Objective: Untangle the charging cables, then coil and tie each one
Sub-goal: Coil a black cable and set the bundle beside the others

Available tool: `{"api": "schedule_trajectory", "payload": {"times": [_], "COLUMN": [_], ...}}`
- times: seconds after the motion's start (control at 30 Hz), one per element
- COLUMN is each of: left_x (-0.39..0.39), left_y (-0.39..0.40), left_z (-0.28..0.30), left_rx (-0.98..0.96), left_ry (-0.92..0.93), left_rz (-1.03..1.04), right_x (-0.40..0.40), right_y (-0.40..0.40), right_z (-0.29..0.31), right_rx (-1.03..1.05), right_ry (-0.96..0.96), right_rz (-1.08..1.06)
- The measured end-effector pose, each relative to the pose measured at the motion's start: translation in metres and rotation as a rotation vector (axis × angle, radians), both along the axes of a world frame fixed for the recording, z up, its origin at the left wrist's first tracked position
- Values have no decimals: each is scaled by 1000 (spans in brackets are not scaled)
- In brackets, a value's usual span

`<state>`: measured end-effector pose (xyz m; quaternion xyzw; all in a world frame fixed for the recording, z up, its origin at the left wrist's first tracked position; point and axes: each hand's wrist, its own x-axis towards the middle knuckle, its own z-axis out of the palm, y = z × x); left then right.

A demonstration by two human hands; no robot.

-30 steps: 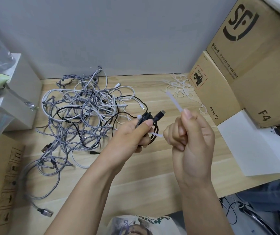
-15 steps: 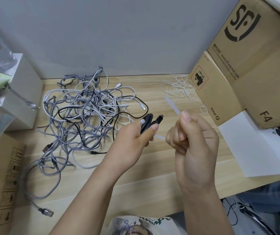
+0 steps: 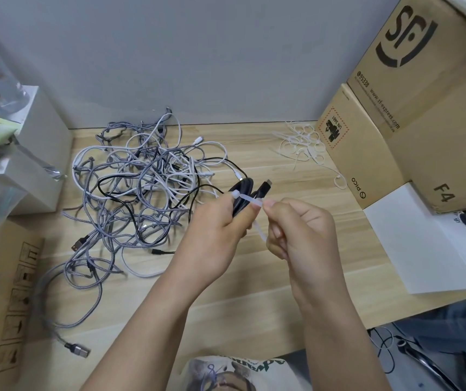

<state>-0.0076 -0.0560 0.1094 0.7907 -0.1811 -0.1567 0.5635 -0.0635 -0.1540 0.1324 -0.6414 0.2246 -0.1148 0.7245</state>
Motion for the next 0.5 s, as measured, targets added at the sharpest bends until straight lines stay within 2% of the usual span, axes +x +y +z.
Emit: {"api": "schedule_trajectory", "payload": {"times": [0.2,0.37,0.5], "left_x": [-1,0,9], "left_y": [0,2,8], "left_z": [-2,-3,-3], "left_rx": [23,217,382], "left_ry": [-28,-219,-283], "left_rz": [-19,-131,-268], "right_x": [2,4,4], "right_y": [0,0,-6], "right_z": [-2,-8,-16], "right_rx": [-8,-14,-245], "right_ry": [31,86,124], "right_rz": [1,10,31]}}
